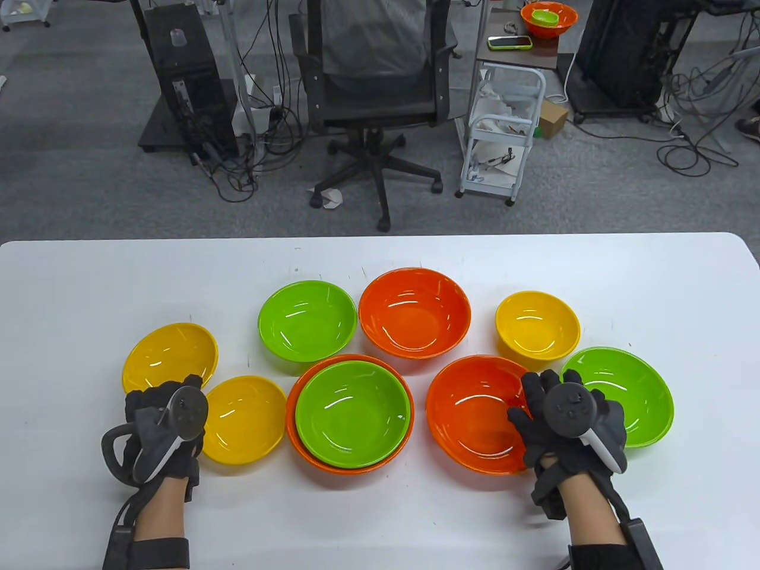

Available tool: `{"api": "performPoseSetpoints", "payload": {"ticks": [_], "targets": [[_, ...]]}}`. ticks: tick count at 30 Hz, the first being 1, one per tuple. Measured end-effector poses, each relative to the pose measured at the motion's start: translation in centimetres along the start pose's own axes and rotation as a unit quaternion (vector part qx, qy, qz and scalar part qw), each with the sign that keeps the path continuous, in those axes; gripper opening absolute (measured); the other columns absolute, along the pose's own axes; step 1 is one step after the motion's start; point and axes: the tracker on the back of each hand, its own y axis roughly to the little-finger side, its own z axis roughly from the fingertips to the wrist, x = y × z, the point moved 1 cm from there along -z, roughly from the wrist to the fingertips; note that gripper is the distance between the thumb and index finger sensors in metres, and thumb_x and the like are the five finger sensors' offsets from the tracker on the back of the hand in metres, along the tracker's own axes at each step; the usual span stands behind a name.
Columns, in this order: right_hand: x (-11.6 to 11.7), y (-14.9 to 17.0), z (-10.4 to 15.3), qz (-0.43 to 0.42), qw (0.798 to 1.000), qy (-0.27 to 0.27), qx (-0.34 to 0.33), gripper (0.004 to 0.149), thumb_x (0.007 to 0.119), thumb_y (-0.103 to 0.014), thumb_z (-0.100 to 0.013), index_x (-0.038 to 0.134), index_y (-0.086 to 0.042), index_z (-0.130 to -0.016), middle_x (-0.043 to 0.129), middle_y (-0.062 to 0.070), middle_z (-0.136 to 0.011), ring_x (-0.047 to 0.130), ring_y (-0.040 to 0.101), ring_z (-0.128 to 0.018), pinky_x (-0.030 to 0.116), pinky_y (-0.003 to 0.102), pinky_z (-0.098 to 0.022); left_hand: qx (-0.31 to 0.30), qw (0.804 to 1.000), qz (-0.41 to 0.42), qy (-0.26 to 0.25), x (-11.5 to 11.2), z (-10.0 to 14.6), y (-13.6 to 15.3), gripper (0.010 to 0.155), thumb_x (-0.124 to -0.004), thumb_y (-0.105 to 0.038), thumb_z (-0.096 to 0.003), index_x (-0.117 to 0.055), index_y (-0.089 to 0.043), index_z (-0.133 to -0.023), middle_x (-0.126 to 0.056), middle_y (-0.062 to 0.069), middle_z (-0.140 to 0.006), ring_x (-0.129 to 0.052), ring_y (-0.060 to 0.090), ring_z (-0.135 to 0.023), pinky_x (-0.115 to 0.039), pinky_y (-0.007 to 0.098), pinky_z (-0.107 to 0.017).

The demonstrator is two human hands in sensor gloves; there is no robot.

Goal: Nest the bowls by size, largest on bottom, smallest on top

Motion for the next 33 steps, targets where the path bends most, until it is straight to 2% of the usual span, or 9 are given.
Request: {"api": "performPoseSetpoints", "payload": {"ticks": [8, 17, 23, 33], "targets": [[0.1, -0.1, 0.0, 0.003, 1.0, -0.003, 0.001, 0.07, 0.074, -0.043, -0.05, 0.051, -0.014, -0.109, 0.04, 0.021, -0.115, 0.015, 0.051, -0.104, 0.01, 0.075, -0.065, -0.11, 0.993, 0.004, -0.031, 1.7, 1.9, -4.8, 0.045, -0.078, -0.037, -0.0495, -0.081, -0.033, -0.094, -0.088, -0.001, -0.09, -0.085, 0.029, -0.091, -0.058, 0.059, -0.078], [0.1, -0.1, -0.1, 0.003, 1.0, -0.003, 0.002, 0.07, 0.074, -0.042, -0.05, 0.051, -0.014, -0.109, 0.04, 0.021, -0.115, 0.015, 0.051, -0.104, 0.01, 0.075, -0.065, -0.237, 0.97, 0.007, -0.051, 2.7, 4.7, -10.2, 0.045, -0.078, -0.037, -0.0489, -0.081, -0.035, -0.093, -0.088, -0.003, -0.091, -0.085, 0.028, -0.092, -0.058, 0.059, -0.079], [0.1, -0.1, -0.1, 0.003, 1.0, -0.002, 0.002, 0.07, 0.074, -0.042, -0.05, 0.051, -0.014, -0.109, 0.04, 0.021, -0.115, 0.015, 0.051, -0.104, 0.01, 0.075, -0.065, -0.291, 0.955, 0.03, -0.043, 2.9, 6.2, -12.4, 0.044, -0.078, -0.038, -0.049, -0.081, -0.036, -0.093, -0.088, -0.005, -0.091, -0.085, 0.027, -0.093, -0.058, 0.058, -0.079], [0.1, -0.1, -0.1, 0.004, 1.0, -0.002, 0.0, 0.07, 0.074, -0.042, -0.05, 0.051, -0.014, -0.109, 0.039, 0.021, -0.115, 0.015, 0.051, -0.104, 0.01, 0.074, -0.065, -0.349, 0.937, 0.02, -0.012, 2.3, 7.6, -14.9, 0.045, -0.078, -0.038, -0.0488, -0.08, -0.037, -0.094, -0.089, -0.006, -0.092, -0.085, 0.025, -0.095, -0.059, 0.057, -0.08]]}}
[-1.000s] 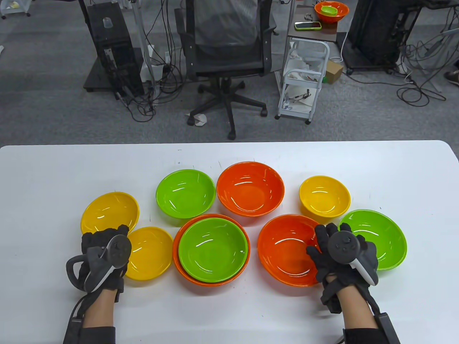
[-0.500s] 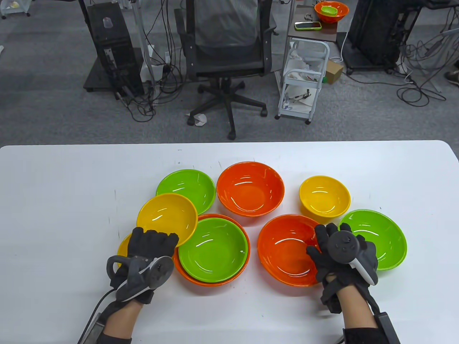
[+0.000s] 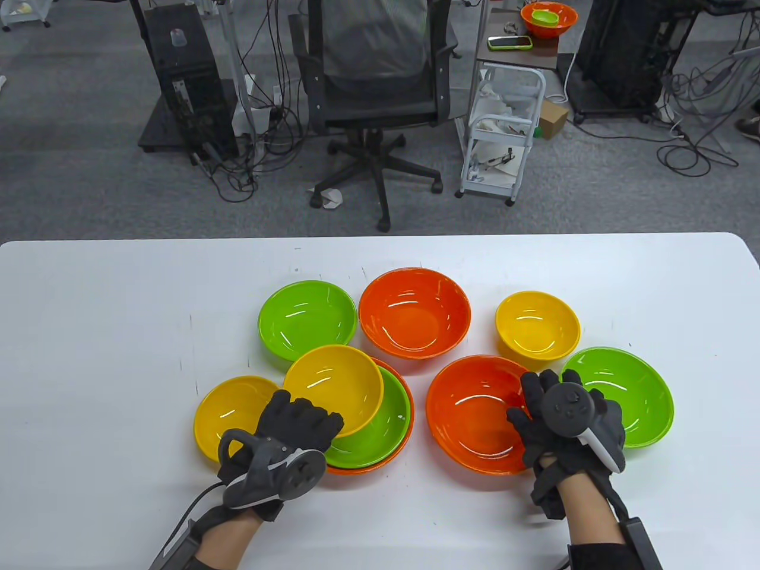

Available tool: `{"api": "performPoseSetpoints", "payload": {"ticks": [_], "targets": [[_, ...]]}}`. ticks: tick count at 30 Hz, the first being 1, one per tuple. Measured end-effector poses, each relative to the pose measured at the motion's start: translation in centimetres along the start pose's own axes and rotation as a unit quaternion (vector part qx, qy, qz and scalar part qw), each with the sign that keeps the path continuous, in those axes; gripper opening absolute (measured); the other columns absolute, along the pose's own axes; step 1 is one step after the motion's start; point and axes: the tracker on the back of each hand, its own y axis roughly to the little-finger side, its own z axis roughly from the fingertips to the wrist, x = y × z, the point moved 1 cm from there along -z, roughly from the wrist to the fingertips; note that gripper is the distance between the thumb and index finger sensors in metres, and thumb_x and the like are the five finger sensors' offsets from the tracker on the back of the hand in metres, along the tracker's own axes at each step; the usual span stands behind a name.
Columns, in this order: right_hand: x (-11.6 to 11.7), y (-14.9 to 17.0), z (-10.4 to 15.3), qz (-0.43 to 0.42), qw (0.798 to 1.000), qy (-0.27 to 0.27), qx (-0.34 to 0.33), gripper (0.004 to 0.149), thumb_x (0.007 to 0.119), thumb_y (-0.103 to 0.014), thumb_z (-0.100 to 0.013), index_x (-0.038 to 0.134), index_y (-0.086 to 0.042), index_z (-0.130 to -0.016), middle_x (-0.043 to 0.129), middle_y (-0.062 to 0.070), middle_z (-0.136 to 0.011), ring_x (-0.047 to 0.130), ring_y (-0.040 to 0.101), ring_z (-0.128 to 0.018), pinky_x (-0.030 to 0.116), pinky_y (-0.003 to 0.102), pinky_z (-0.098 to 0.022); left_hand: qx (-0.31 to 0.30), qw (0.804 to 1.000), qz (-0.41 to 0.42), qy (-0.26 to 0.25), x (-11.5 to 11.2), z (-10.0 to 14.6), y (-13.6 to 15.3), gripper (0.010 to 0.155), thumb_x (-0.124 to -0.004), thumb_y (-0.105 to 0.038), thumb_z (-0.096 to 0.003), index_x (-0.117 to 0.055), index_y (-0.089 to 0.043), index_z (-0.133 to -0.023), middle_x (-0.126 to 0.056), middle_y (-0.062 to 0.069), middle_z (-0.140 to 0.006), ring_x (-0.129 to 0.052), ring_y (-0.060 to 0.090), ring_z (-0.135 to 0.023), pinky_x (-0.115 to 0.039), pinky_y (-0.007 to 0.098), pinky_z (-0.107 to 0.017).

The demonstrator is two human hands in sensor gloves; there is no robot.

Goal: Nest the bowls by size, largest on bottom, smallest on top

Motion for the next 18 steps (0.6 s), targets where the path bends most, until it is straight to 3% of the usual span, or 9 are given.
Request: {"api": "performPoseSetpoints", "payload": {"ticks": [18], "targets": [[0.0, 0.0, 0.0, -0.001, 1.0, 0.0, 0.0, 0.07, 0.074, -0.042, -0.05, 0.051, -0.014, -0.109, 0.039, 0.021, -0.115, 0.015, 0.051, -0.104, 0.01, 0.074, -0.065, -0.047, 0.998, 0.027, 0.046, -1.3, -0.6, -1.4, 0.045, -0.08, -0.039, -0.0476, -0.082, -0.038, -0.092, -0.092, -0.008, -0.09, -0.089, 0.022, -0.094, -0.062, 0.055, -0.08]]}}
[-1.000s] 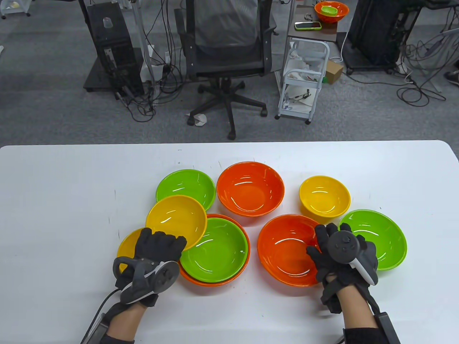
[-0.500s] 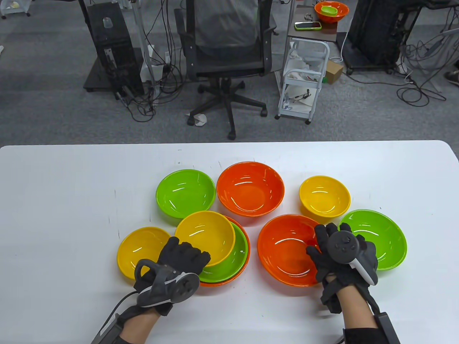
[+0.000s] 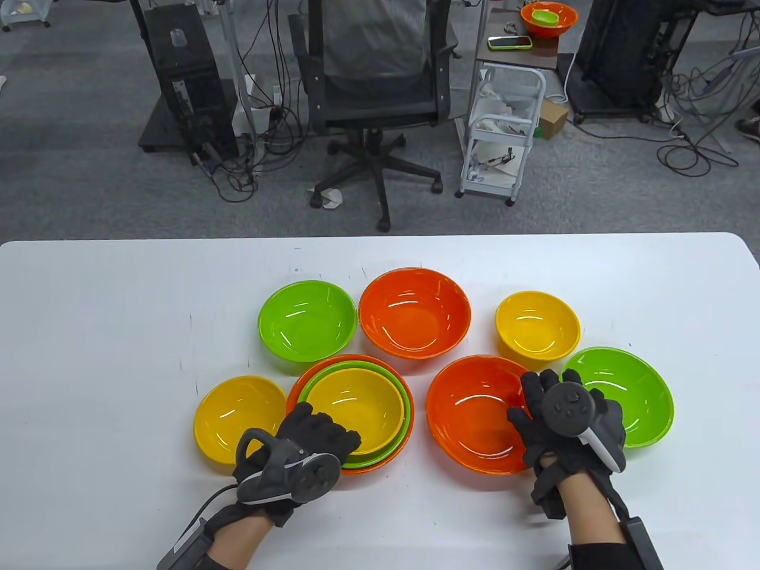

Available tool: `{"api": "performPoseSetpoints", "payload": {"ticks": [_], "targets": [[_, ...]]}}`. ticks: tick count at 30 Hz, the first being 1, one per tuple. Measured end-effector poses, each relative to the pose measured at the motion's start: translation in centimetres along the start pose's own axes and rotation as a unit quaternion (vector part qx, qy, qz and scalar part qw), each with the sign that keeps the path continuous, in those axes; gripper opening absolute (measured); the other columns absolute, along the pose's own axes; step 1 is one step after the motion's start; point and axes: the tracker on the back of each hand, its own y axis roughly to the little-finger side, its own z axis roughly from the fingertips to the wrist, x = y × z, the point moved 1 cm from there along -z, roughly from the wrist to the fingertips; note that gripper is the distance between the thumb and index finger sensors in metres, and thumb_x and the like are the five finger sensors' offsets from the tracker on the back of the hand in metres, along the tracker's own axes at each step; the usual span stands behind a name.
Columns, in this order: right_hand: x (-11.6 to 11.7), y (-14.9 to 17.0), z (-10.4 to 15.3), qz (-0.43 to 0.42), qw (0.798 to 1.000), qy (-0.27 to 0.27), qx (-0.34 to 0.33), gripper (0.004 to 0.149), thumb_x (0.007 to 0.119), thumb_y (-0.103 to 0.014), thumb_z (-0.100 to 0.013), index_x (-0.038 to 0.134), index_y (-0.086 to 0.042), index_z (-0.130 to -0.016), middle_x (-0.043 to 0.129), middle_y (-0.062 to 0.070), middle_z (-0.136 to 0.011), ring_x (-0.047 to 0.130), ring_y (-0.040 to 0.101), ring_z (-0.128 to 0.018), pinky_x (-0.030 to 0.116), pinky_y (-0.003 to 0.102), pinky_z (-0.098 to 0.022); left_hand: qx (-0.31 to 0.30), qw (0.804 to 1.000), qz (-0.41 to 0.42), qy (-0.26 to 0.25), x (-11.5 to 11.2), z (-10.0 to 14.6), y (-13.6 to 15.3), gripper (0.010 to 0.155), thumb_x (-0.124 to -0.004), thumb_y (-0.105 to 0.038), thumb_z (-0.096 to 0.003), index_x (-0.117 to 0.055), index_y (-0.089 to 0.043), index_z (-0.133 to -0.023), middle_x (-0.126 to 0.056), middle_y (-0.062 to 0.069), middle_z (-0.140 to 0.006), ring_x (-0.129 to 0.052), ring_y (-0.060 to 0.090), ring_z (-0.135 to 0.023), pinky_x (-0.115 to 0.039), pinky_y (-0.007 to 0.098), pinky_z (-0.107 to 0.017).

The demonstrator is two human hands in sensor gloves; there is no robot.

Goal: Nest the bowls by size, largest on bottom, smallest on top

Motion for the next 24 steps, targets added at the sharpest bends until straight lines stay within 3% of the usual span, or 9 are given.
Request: {"api": "performPoseSetpoints", "payload": {"ticks": [13, 24], "targets": [[0.0, 0.0, 0.0, -0.003, 1.0, -0.002, 0.001, 0.07, 0.074, -0.042, -0.05, 0.051, -0.014, -0.109, 0.039, 0.021, -0.115, 0.015, 0.051, -0.104, 0.01, 0.074, -0.065, -0.004, 0.999, 0.043, 0.024, -0.4, -0.2, 0.0, 0.047, -0.074, -0.041, -0.0491, -0.079, -0.035, -0.096, -0.091, -0.006, -0.092, -0.087, 0.025, -0.094, -0.061, 0.057, -0.08], [-0.1, 0.1, 0.0, -0.006, 1.0, -0.002, 0.002, 0.07, 0.074, -0.042, -0.05, 0.051, -0.014, -0.109, 0.04, 0.021, -0.115, 0.015, 0.051, -0.104, 0.01, 0.074, -0.065, -0.019, 0.991, 0.104, 0.083, -1.3, -0.6, -0.1, 0.055, -0.065, -0.048, -0.0498, -0.072, -0.032, -0.102, -0.087, 0.001, -0.097, -0.082, 0.032, -0.097, -0.053, 0.062, -0.08]]}}
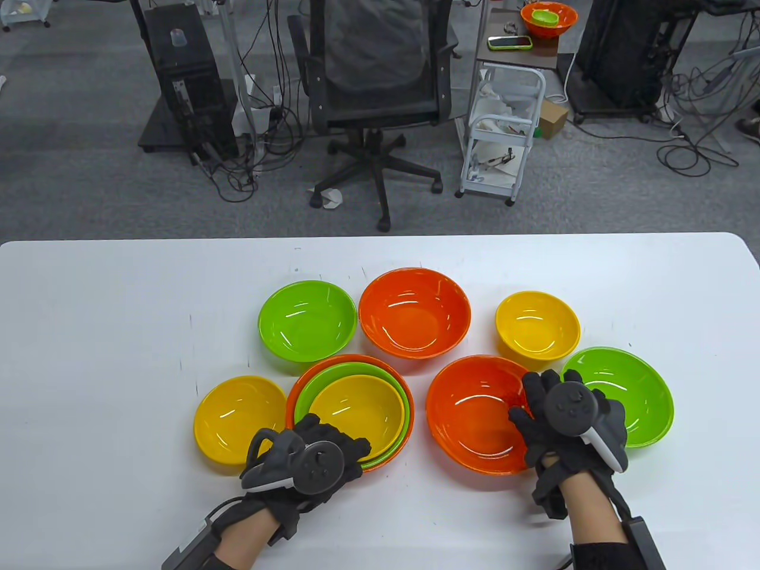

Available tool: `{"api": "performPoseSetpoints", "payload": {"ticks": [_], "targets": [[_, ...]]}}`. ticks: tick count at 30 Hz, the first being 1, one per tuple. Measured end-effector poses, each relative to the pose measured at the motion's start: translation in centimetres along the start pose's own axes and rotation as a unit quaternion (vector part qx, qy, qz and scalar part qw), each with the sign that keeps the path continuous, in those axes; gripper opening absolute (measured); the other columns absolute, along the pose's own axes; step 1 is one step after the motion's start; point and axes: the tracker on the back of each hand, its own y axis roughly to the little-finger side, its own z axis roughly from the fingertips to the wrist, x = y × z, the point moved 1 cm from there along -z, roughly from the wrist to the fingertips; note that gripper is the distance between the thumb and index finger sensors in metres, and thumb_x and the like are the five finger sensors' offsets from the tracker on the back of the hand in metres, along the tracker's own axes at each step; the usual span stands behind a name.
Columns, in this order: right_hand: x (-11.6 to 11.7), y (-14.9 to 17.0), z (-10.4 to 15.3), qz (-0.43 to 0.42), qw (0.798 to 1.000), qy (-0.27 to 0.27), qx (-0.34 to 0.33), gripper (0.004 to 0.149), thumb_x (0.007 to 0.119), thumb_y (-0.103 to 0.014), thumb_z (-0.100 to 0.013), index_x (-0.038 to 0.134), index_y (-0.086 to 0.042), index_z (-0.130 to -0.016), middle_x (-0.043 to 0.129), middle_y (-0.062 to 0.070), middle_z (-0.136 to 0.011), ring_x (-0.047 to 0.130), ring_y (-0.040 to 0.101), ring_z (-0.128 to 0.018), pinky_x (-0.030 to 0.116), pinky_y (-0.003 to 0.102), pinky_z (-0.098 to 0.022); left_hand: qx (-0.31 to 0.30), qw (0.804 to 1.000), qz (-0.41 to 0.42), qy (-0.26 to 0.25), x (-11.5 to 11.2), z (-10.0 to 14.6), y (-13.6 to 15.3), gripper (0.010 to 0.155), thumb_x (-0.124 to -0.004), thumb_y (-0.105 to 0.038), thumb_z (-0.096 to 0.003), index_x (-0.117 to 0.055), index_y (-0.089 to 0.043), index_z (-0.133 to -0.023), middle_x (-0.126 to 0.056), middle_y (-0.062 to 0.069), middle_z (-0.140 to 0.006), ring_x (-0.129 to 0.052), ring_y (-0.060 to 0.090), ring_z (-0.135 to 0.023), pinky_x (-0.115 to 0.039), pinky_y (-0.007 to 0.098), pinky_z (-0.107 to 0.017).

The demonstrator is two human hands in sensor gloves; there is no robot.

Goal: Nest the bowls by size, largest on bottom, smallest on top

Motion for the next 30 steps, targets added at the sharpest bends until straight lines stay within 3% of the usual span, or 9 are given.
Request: {"api": "performPoseSetpoints", "payload": {"ticks": [10, 17, 30], "targets": [[0.0, -0.1, 0.0, 0.004, 1.0, 0.002, -0.004, 0.07, 0.074, -0.042, -0.05, 0.051, -0.014, -0.109, 0.039, 0.02, -0.115, 0.015, 0.051, -0.104, 0.01, 0.074, -0.065, -0.005, 1.0, 0.005, -0.002, 0.0, 0.0, 0.1, 0.055, -0.066, -0.048, -0.05, -0.072, -0.032, -0.102, -0.085, 0.003, -0.1, -0.08, 0.033, -0.1, -0.052, 0.062, -0.08], [-0.1, -0.2, 0.0, 0.009, 1.0, 0.006, -0.007, 0.07, 0.074, -0.042, -0.05, 0.051, -0.014, -0.109, 0.04, 0.021, -0.115, 0.015, 0.051, -0.104, 0.01, 0.074, -0.065, 0.008, 0.999, -0.008, -0.041, 1.7, 1.1, 0.6, 0.057, -0.067, -0.049, -0.05, -0.068, -0.031, -0.104, -0.08, 0.003, -0.104, -0.077, 0.034, -0.102, -0.055, 0.064, -0.078], [-0.2, -1.1, 0.4, 0.025, 0.999, 0.013, -0.027, 0.069, 0.074, -0.042, -0.05, 0.052, -0.014, -0.109, 0.04, 0.021, -0.115, 0.015, 0.051, -0.104, 0.01, 0.075, -0.065, 0.095, 0.991, 0.009, -0.098, 3.7, 3.7, 5.2, 0.062, -0.067, -0.053, -0.049, -0.063, -0.031, -0.107, -0.07, 0.004, -0.112, -0.073, 0.036, -0.105, -0.056, 0.065, -0.078]]}}
